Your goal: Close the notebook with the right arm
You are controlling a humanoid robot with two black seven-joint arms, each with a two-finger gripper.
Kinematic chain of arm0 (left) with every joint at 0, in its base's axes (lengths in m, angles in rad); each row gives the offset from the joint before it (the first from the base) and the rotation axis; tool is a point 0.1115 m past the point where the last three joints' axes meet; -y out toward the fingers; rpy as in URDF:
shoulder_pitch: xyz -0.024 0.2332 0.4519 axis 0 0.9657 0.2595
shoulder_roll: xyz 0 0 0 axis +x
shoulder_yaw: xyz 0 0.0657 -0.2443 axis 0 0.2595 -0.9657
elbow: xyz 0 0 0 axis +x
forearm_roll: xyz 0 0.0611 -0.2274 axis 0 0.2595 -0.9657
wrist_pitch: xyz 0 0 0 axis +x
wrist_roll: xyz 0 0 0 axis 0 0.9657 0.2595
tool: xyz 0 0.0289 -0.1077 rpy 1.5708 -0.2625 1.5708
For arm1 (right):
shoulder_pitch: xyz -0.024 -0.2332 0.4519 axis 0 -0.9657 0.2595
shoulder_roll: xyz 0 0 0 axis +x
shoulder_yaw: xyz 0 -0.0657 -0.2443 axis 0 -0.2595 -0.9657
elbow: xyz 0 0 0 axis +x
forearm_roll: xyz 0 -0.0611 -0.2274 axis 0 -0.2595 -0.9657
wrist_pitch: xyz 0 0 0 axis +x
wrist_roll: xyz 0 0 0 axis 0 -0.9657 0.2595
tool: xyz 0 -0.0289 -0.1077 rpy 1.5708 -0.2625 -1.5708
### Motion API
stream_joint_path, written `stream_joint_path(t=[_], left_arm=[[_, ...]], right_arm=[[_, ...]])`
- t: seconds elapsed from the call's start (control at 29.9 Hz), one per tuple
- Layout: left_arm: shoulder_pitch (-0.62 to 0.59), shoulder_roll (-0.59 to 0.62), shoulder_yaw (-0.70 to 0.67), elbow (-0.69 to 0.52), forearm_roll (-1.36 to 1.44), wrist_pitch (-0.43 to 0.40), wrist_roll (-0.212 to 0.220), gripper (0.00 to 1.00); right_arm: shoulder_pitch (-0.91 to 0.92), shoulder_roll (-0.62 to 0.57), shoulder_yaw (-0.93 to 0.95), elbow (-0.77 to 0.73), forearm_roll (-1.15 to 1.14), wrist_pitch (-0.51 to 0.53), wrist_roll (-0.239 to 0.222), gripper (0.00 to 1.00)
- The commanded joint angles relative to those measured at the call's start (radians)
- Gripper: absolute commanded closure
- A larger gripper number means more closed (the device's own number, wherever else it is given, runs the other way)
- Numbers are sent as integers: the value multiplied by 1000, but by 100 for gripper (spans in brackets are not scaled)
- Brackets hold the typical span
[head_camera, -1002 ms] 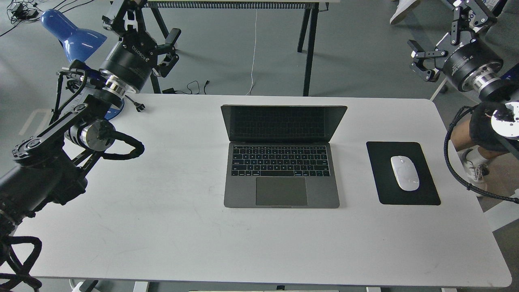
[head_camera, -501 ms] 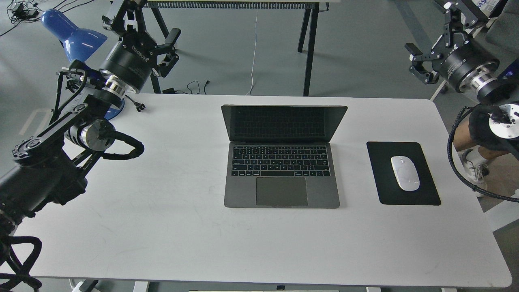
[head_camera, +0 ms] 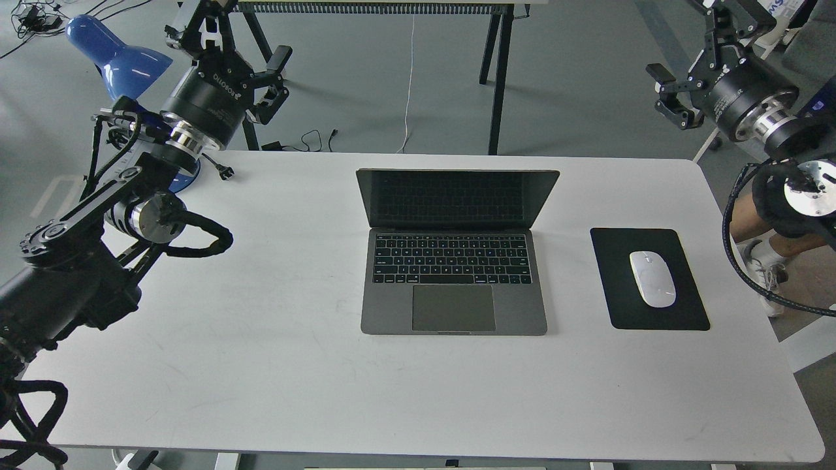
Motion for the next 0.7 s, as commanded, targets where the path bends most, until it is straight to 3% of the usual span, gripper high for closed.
stream_joint_path(t=[0.0, 0.4, 0.67], left_arm=[[0, 0, 0, 0, 0, 0, 0, 0], [0, 0, 0, 0, 0, 0, 0, 0], [0, 0, 0, 0, 0, 0, 0, 0]], right_arm=[[28, 1, -41, -1, -18, -1, 1, 0], [180, 12, -262, -2, -43, -43, 1, 0], [211, 88, -311, -5, -118, -73, -1, 0]])
